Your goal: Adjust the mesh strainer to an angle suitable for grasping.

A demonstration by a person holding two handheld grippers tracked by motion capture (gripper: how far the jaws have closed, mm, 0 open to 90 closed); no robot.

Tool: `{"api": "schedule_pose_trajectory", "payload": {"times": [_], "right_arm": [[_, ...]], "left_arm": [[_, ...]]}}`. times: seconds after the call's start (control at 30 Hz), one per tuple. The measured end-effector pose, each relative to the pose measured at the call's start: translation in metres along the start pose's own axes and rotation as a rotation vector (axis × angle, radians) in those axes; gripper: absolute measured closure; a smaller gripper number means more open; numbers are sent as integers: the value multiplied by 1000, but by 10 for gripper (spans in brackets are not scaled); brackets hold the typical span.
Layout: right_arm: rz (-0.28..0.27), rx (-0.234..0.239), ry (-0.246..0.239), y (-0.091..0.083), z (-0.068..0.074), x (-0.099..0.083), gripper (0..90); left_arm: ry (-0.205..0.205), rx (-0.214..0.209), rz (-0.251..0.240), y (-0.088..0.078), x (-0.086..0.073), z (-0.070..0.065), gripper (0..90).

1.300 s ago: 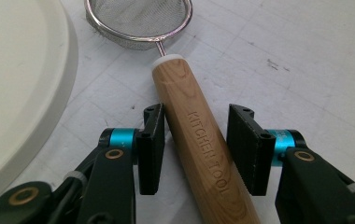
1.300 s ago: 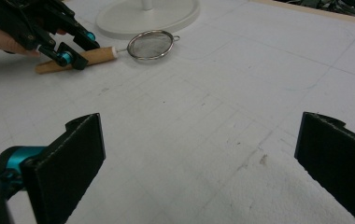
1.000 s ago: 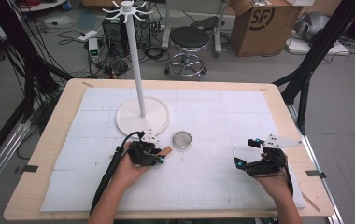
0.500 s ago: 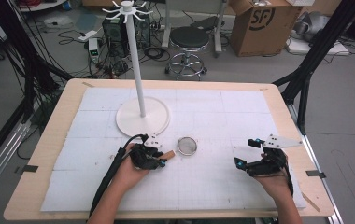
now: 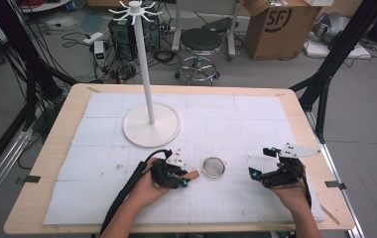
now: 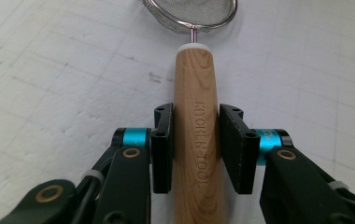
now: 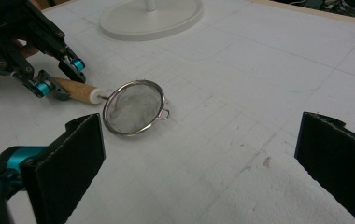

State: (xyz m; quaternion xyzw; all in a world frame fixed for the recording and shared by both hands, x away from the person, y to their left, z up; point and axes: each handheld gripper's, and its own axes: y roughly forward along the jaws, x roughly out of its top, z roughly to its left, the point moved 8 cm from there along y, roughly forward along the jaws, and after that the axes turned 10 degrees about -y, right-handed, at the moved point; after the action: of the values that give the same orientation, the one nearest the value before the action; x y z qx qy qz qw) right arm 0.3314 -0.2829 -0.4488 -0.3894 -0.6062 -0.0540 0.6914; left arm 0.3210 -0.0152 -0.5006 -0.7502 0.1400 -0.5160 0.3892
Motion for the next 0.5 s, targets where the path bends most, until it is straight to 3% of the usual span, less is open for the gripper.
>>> {"api": "schedule_pose_trajectory", "payload": {"times": [0.1,0.13,0.2,0.3,0.5], "right_arm": [[-3,2,-4,0,0,0,6],[-3,2,-5,0,0,0,6],[-4,1,-8,0,0,0,5],[-5,0,-4,0,0,1,5],[-5,2,1,-1,0,0,6]], "left_arm": [[-1,-17,-19,4,2,-6,670],[24,-6,-7,3,2,-5,666],[8,6,-24,4,2,-6,623],[22,23,-6,0,-2,-1,570],[-21,20,-30,-17,-18,9,619]]}}
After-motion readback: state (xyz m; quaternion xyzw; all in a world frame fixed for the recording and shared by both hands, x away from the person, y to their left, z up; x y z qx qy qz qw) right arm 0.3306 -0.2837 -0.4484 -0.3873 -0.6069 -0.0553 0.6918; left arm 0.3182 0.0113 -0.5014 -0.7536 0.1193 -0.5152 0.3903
